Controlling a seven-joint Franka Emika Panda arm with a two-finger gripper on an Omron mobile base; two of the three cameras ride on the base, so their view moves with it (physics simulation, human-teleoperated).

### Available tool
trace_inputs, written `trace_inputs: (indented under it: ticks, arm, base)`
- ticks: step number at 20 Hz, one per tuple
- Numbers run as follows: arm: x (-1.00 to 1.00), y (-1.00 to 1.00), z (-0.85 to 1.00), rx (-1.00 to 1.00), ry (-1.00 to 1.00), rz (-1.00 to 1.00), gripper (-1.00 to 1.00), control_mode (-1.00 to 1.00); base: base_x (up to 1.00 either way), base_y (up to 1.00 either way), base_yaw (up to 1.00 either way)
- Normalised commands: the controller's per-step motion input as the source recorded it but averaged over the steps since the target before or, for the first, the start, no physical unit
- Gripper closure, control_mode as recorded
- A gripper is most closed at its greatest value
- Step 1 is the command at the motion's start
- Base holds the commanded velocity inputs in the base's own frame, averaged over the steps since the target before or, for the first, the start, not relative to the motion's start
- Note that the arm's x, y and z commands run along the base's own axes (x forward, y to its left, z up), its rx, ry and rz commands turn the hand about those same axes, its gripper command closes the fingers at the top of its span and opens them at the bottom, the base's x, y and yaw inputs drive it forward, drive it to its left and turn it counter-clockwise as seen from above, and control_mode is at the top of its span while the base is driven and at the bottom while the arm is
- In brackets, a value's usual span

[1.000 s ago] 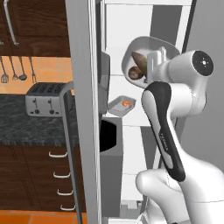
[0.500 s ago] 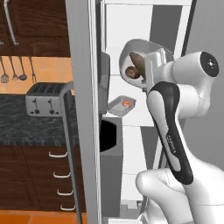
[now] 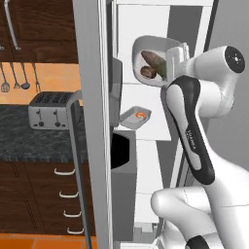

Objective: Take the meat container that has the shrimp and place it on the second highest rack of the freezer. Then take the vegetable container that has the cucumber and mushroom and place it on the highest rack of the freezer.

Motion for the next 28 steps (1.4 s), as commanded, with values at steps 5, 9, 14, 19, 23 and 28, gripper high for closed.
trace_inputs:
  ticks: [5,9,14,19,23,28]
  arm:
    - [0.37,-0.08,0.11,-0.03,0.0,-0.16,1.0,-1.0]
    - [0.37,0.0,-0.08,-0.04,0.0,-0.11,1.0,-1.0]
    - [0.27,-0.06,-0.23,0.0,0.0,-0.1,1.0,-1.0]
    - [0.45,-0.06,0.0,0.0,0.01,-0.06,1.0,-1.0]
    - [0.49,-0.01,-0.02,0.0,0.05,-0.03,1.0,-1.0]
    - [0.41,-0.08,-0.14,0.0,0.07,-0.01,1.0,-1.0]
  base:
    - [0.0,0.0,0.0]
    - [0.0,0.0,0.0]
    - [0.0,0.0,0.0]
    - [0.0,0.0,0.0]
    - [0.0,0.0,0.0]
    - [0.0,0.0,0.0]
